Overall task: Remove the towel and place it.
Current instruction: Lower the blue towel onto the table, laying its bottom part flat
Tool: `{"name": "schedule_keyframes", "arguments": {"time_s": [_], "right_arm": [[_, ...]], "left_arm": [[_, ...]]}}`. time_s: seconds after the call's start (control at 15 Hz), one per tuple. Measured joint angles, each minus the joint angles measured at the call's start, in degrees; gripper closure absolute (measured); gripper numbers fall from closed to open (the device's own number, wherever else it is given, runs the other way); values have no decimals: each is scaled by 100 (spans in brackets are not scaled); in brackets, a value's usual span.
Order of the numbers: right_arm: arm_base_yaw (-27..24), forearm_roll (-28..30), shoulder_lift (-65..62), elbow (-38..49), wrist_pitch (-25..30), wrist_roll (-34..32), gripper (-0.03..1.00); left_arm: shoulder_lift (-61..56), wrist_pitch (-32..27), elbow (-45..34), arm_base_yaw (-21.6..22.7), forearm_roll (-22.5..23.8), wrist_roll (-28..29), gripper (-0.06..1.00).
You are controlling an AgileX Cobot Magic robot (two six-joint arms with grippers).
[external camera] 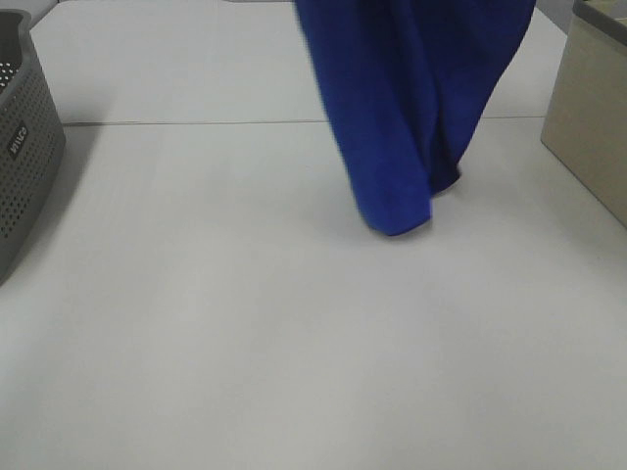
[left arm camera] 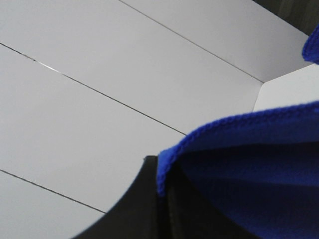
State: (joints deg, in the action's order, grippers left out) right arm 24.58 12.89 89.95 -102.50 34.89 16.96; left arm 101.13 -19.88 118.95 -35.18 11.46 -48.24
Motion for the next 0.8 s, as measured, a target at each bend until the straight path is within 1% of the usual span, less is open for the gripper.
{"name": "schedule_keyframes", "arguments": {"time_s": [0.27,0.33,0.47,0.53,0.6,0.67,0.8], "right_arm": [[0,281,212,0,-1387,-17,95],[0,298,258,0,-1553,-34,95],[0,378,441,0,-2000,-103,95],[0,424,544,-6,-2143,-115,95],[0,464,842,-218,-2217,-120,95],[0,464,940,-315,-2217,-138,95],[0,476,1364,-825,-2292,-143,95]], "left_arm": [[378,802,0,315,-86,0,94],[430,945,0,355,-86,6,94],[607,1495,0,516,-109,6,94],[665,1684,0,596,-126,6,94],[756,1988,0,791,-126,6,94],[785,2051,0,842,-126,6,94],[922,2424,0,1094,-126,6,94]]}}
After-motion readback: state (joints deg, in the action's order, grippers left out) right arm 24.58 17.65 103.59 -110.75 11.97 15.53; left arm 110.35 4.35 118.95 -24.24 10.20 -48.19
